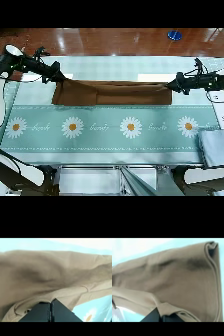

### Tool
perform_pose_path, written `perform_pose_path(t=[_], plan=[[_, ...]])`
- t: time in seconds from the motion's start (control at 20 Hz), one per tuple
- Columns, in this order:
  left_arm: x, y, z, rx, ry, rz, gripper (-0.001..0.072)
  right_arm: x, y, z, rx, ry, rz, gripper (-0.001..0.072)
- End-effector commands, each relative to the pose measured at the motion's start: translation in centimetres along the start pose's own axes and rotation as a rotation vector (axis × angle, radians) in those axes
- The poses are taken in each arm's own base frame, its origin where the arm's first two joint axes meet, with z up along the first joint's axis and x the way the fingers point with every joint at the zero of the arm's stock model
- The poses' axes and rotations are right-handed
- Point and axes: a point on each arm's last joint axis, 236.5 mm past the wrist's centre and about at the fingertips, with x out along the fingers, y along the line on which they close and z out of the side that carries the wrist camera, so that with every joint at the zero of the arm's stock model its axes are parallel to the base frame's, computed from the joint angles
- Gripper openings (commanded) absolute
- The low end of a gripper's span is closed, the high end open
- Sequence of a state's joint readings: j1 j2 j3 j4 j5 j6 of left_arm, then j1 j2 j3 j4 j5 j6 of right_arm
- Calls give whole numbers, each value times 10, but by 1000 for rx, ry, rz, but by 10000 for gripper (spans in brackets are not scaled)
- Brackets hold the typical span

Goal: Fold the shirts.

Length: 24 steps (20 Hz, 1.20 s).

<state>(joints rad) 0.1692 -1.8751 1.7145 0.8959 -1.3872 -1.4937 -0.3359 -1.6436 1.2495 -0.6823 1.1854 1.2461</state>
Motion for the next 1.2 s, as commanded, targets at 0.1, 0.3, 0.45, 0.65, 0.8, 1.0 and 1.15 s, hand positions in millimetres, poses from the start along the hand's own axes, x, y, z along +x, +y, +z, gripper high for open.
perform_pose_path(t=[0.1,0.3,0.45,0.65,0.8,1.0,1.15], plan=[[21,6,14,-16,14,-2,16,18,-10,17,53,-22,31,68],[24,2,2,-7,71,-5,510,20,-9,28,76,-59,57,420],[-10,19,-9,-11,128,40,510,-10,-6,33,67,-65,79,419],[-92,41,-15,-27,48,97,509,-68,-53,34,84,-146,-115,419],[-148,23,7,13,-195,123,509,-67,-84,22,159,-170,-168,418],[-149,-30,-26,222,-274,133,509,-21,-93,-1,199,-87,-164,417],[-114,-54,-66,293,-236,119,509,19,-82,-16,210,-4,-121,417]])
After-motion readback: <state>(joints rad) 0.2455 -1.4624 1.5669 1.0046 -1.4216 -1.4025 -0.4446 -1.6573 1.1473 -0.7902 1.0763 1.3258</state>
